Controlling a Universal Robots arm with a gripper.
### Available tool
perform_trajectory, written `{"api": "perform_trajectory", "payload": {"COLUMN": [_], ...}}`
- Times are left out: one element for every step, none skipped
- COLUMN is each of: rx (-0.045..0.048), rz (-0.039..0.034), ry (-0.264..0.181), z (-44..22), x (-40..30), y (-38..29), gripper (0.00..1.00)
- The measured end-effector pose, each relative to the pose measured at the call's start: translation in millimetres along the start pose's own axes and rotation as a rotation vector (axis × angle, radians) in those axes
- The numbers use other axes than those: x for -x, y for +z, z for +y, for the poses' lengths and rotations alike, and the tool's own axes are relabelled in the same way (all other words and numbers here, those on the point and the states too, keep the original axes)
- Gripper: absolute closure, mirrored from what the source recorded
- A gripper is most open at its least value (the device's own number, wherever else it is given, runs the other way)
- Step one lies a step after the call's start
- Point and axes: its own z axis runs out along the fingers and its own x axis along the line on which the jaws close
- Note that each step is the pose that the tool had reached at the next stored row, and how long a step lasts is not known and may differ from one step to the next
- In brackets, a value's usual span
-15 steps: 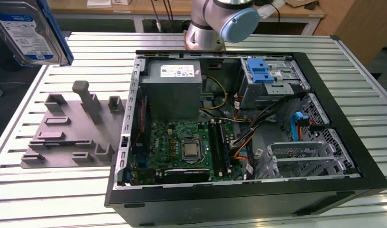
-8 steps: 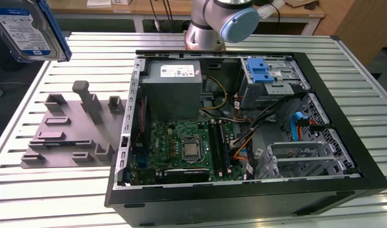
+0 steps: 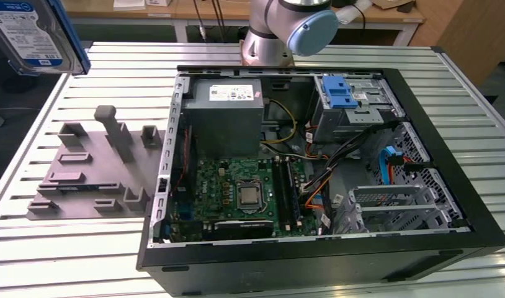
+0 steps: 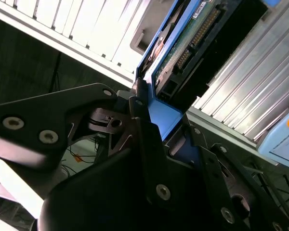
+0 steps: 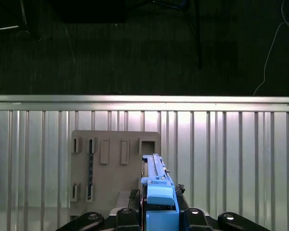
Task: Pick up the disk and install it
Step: 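Pick up the disk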
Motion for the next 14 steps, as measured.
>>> {"api": "perform_trajectory", "payload": {"rx": [0.0000,0.0000,-0.0001,-0.0001,0.0000,0.0000,0.0001,0.0001,0.0000,-0.0001,-0.0001,0.0000,0.0001,0.0000], "rz": [0.0000,0.0000,0.0000,0.0000,0.0000,0.0000,0.0001,0.0001,0.0000,0.0000,-0.0001,0.0000,0.0000,0.0000], "ry": [0.000,0.000,0.000,0.000,0.000,0.000,0.000,0.000,0.000,0.000,0.000,0.000,0.000,0.000], "z": [0.0,0.0,0.0,0.1,0.1,0.1,0.1,0.1,0.1,0.1,0.1,0.1,0.1,0.1], "x": [0.0,0.1,0.1,0.1,0.1,0.2,0.2,0.2,0.2,0.2,0.2,0.2,0.2,0.2], "y": [-1.6,-3.0,-4.4,-5.7,-6.9,-8.2,-9.4,-10.1,-10.2,-10.2,-10.2,-10.2,-10.3,-10.3], "gripper": [0.64,0.64,0.64,0.64,0.64,0.64,0.64,0.64,0.64,0.64,0.64,0.64,0.64,0.64]}}
